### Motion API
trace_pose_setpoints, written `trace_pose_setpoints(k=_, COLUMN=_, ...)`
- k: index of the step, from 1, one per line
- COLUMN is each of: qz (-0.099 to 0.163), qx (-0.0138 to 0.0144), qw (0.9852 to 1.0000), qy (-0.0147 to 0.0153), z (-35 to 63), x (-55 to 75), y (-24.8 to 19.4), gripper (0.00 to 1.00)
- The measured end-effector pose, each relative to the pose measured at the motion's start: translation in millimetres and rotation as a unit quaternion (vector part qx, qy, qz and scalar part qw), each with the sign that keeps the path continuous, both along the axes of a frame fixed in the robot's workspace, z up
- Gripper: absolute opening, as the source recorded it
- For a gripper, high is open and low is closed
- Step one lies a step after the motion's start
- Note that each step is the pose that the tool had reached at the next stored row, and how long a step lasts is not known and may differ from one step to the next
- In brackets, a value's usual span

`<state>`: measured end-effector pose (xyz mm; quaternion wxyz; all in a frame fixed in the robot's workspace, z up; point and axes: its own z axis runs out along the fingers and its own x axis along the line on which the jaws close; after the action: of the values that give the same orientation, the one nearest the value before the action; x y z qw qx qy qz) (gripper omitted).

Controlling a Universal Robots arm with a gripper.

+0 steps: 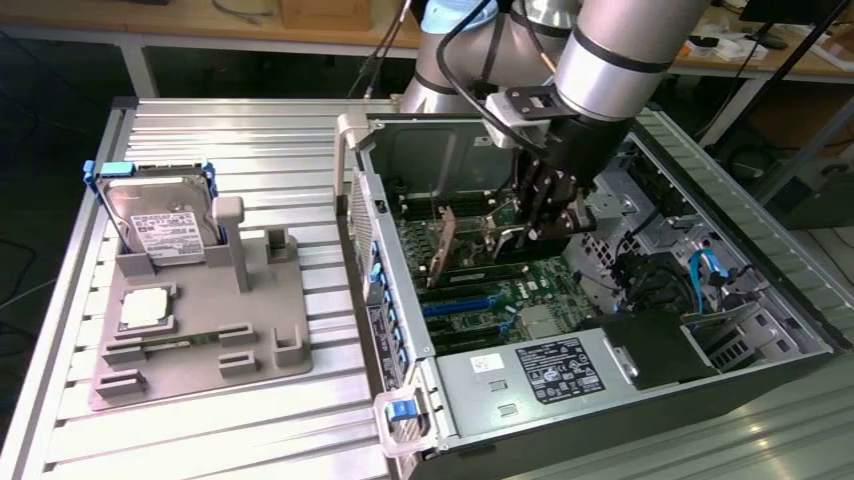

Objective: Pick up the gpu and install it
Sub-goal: 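Insert the gpu into the slot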

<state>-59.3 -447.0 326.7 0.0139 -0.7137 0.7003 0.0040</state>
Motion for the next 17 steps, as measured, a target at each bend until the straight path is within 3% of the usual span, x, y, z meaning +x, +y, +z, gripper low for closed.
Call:
trace_pose_setpoints(k=6, qz=-0.006, qx=-0.0001, qw=1.0, qy=0.0, z=-10.5, x=-6.6, y=-0.1, gripper=0.27)
trace_pose_setpoints(k=13, qz=-0.006, qx=-0.0001, qw=1.0, qy=0.0, z=-15.8, x=-14.3, y=-1.9, gripper=0.27)
trace_pose_setpoints(k=17, qz=-0.006, qx=-0.0001, qw=1.0, qy=0.0, z=-19.1, x=-15.4, y=-8.6, gripper=0.27)
